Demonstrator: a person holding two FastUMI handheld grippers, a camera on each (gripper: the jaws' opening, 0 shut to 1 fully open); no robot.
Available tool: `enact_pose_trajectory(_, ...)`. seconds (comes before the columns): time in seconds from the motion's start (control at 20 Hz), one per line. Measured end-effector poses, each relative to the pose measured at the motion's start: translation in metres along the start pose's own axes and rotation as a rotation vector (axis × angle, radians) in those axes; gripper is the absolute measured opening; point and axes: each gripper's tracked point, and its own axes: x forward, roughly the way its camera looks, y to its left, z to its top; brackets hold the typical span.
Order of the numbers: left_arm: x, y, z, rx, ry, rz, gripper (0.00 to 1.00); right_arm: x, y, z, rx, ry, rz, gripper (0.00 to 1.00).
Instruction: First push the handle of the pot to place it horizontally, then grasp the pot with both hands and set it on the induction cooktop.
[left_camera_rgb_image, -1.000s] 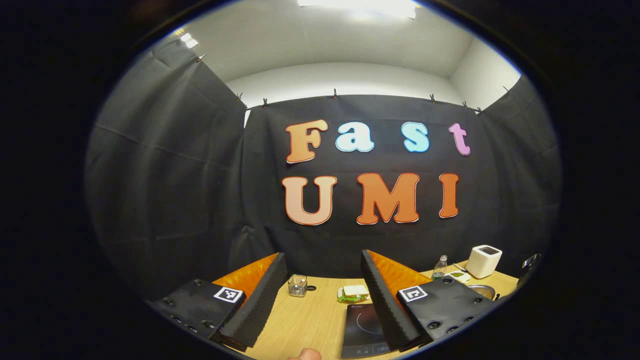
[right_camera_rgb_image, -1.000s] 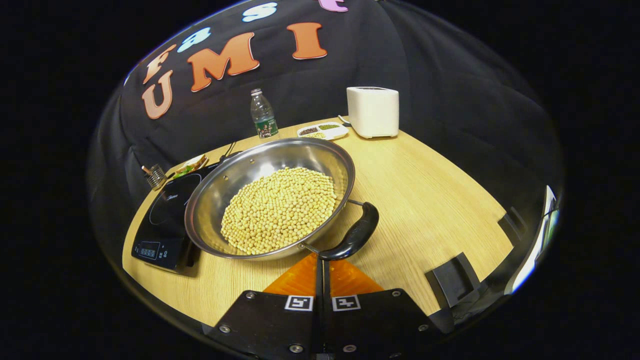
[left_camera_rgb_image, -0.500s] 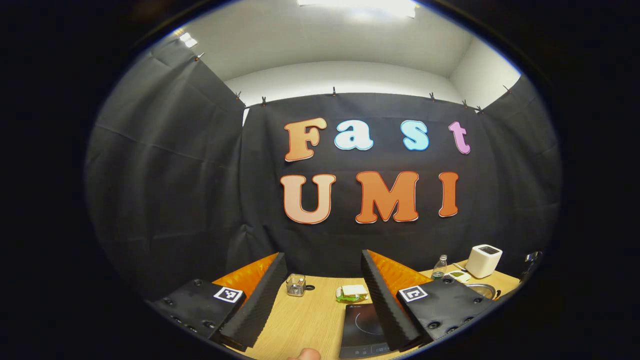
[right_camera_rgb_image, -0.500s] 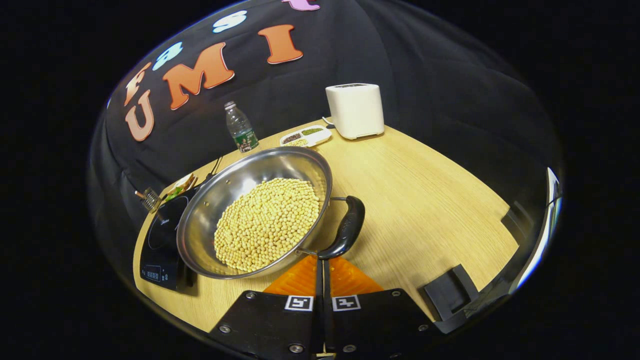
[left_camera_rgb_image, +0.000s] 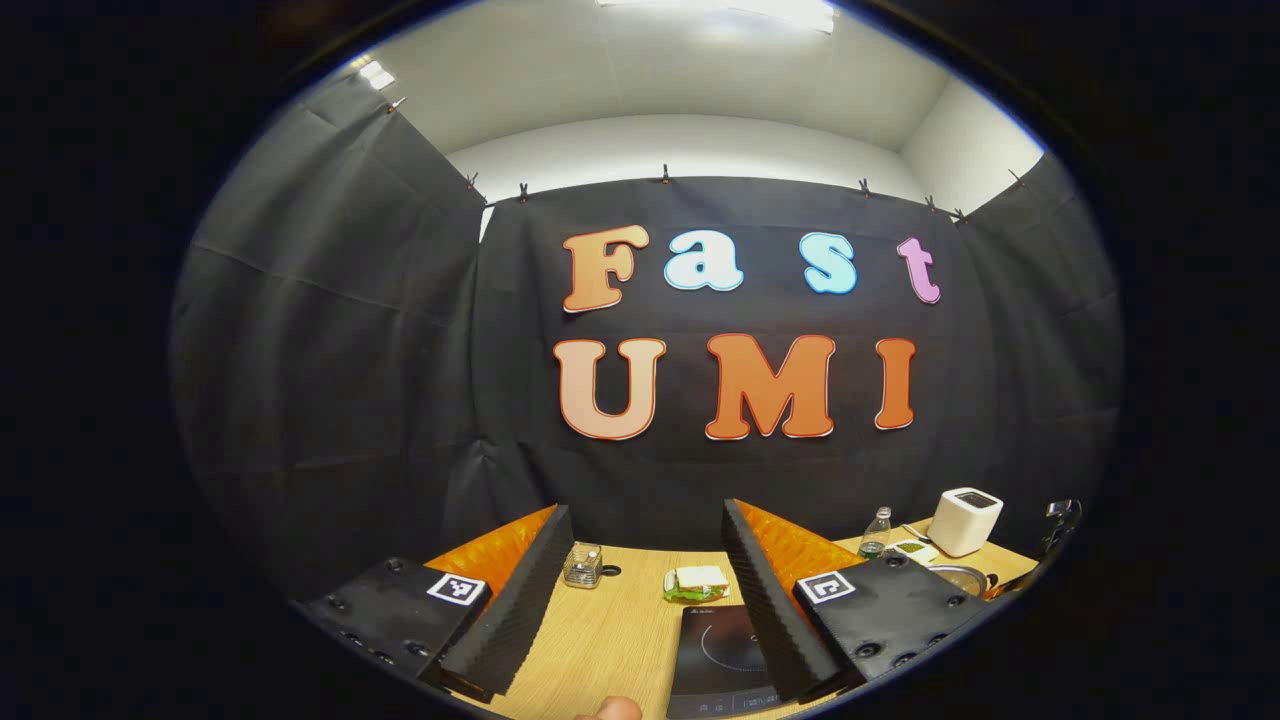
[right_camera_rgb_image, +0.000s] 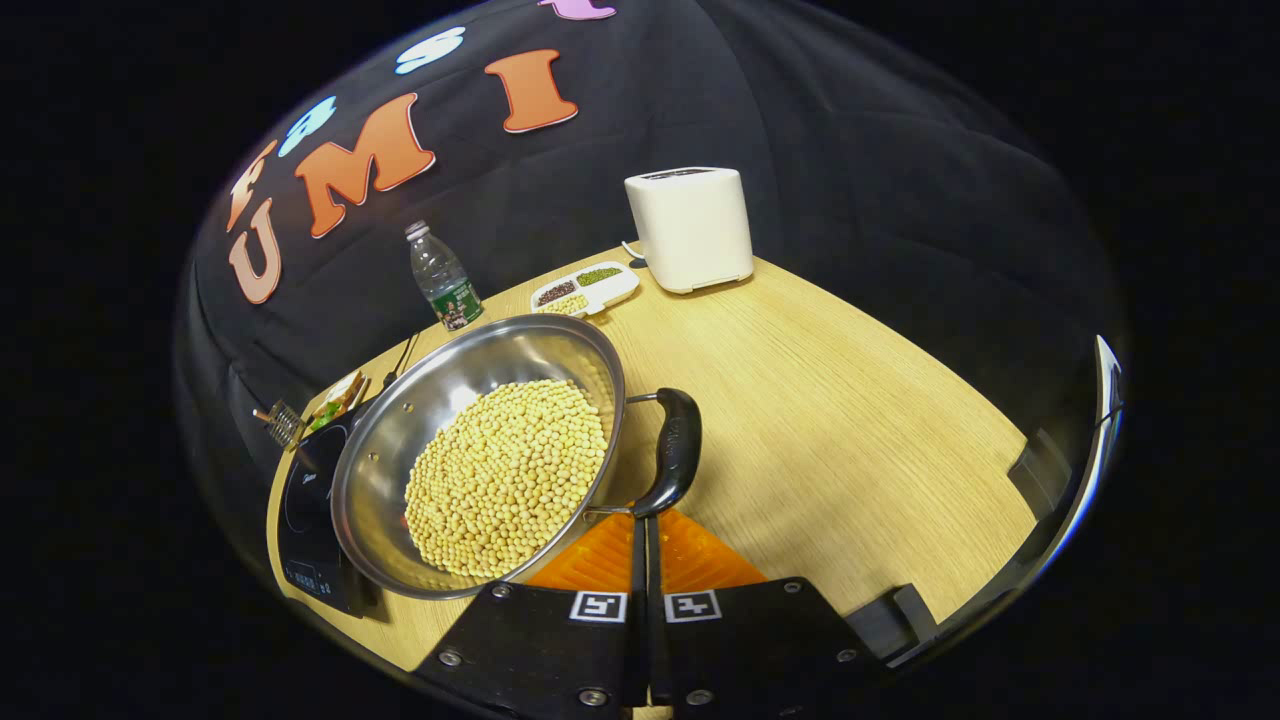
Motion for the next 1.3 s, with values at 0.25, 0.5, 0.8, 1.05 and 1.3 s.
enact_pose_trajectory(0.25, 0.006, -0.008, -0.002, 0.014, -0.004, -0.005, 0.99, 0.011, -0.008, 0.011, 0.008, -0.001, -0.023, 0.0)
enact_pose_trajectory(0.5, 0.014, -0.025, -0.01, 0.016, 0.008, -0.032, 0.99, 0.021, -0.011, 0.019, 0.016, 0.0, -0.033, 0.0)
enact_pose_trajectory(0.8, 0.032, -0.051, -0.036, -0.001, 0.046, -0.066, 0.99, 0.034, -0.012, 0.032, 0.001, 0.0, -0.051, 0.0)
enact_pose_trajectory(1.05, 0.049, -0.096, -0.083, -0.031, 0.122, -0.132, 0.99, 0.048, -0.015, 0.044, 0.003, -0.005, -0.063, 0.0)
enact_pose_trajectory(1.3, 0.066, -0.148, -0.132, -0.05, 0.208, -0.199, 0.99, 0.064, -0.015, 0.055, -0.036, -0.009, -0.078, 0.0)
